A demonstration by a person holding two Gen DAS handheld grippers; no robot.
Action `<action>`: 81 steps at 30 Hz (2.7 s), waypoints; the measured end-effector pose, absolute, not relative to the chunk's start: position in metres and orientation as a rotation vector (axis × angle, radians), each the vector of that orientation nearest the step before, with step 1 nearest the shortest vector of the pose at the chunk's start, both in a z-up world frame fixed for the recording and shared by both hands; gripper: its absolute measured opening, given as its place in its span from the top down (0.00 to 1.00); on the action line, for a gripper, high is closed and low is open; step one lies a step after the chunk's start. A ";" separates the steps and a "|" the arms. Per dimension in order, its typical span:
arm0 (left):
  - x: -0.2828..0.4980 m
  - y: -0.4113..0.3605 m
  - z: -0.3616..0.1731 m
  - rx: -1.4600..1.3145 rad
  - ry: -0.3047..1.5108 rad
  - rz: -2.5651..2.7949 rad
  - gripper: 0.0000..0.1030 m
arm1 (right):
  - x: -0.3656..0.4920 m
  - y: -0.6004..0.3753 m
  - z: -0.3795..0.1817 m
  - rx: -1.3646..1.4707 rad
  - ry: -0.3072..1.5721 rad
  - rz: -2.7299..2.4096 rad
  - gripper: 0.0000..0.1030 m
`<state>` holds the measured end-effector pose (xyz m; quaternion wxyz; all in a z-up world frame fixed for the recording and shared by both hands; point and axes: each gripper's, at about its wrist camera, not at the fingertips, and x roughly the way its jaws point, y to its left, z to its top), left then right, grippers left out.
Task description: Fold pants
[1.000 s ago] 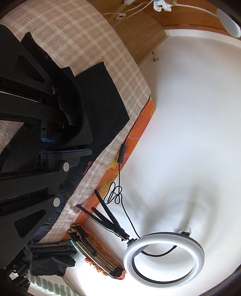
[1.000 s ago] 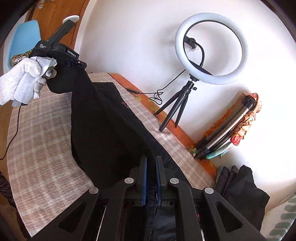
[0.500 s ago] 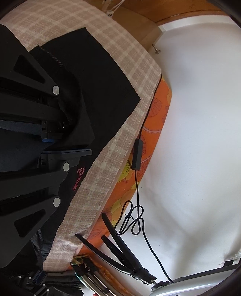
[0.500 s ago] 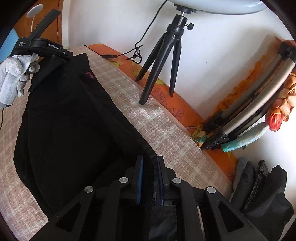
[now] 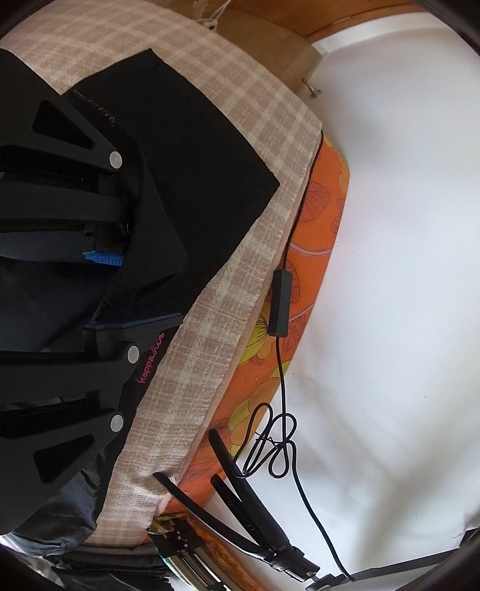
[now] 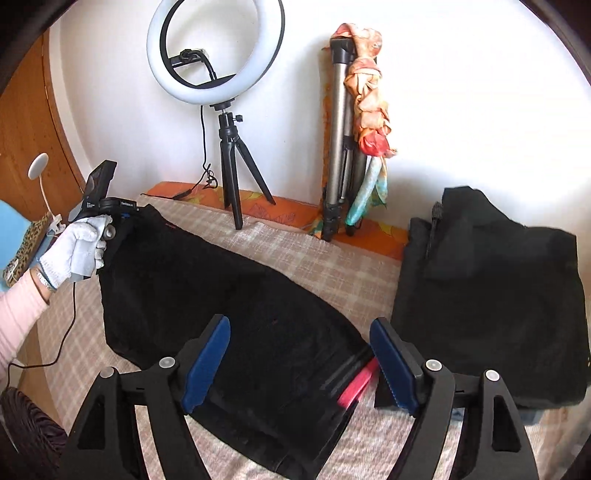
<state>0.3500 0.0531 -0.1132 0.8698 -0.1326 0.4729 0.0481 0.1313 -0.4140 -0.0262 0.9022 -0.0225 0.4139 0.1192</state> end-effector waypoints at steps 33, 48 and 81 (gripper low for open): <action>0.274 0.154 -0.130 -0.501 1.017 -0.103 0.64 | 0.104 -0.189 -0.104 -0.340 0.862 0.620 0.28; 0.365 0.175 -0.094 -0.108 0.977 0.038 0.90 | 0.119 -0.100 -0.153 -0.541 0.917 0.687 0.46; 0.232 0.116 -0.113 -0.044 1.069 -0.229 0.75 | 0.079 -0.146 -0.107 -0.362 0.901 0.725 0.64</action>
